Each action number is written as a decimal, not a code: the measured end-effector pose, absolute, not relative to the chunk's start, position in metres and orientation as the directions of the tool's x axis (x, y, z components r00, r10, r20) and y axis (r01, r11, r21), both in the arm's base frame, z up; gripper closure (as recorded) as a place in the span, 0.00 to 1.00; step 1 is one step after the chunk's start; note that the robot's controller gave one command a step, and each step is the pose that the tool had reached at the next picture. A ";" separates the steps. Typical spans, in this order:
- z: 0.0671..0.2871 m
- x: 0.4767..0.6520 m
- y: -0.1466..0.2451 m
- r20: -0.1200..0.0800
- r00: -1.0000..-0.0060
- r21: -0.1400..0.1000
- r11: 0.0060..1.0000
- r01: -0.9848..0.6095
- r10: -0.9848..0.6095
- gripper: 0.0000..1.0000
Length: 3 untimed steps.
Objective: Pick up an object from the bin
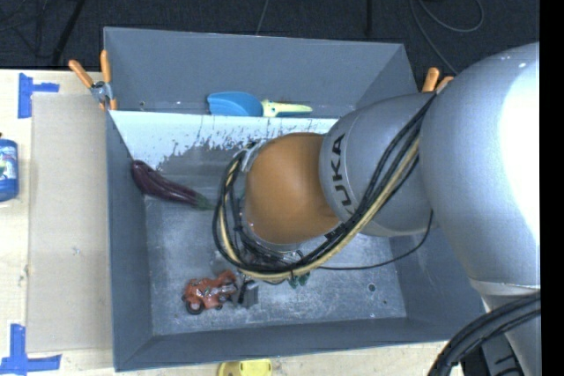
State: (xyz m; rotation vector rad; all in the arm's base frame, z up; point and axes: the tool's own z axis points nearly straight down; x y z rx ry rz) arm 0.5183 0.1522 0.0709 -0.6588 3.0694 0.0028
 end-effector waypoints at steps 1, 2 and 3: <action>0.189 0.521 0.153 0.000 -0.918 0.001 0.918 -0.396 -0.396 1.00; 0.189 0.521 0.152 0.000 -0.919 0.001 0.919 -0.395 -0.395 1.00; 0.297 0.545 0.154 -0.002 -0.902 0.000 0.902 -0.431 -0.431 1.00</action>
Offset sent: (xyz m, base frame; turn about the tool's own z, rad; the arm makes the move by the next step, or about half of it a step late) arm 0.0000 0.0000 0.0000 0.0000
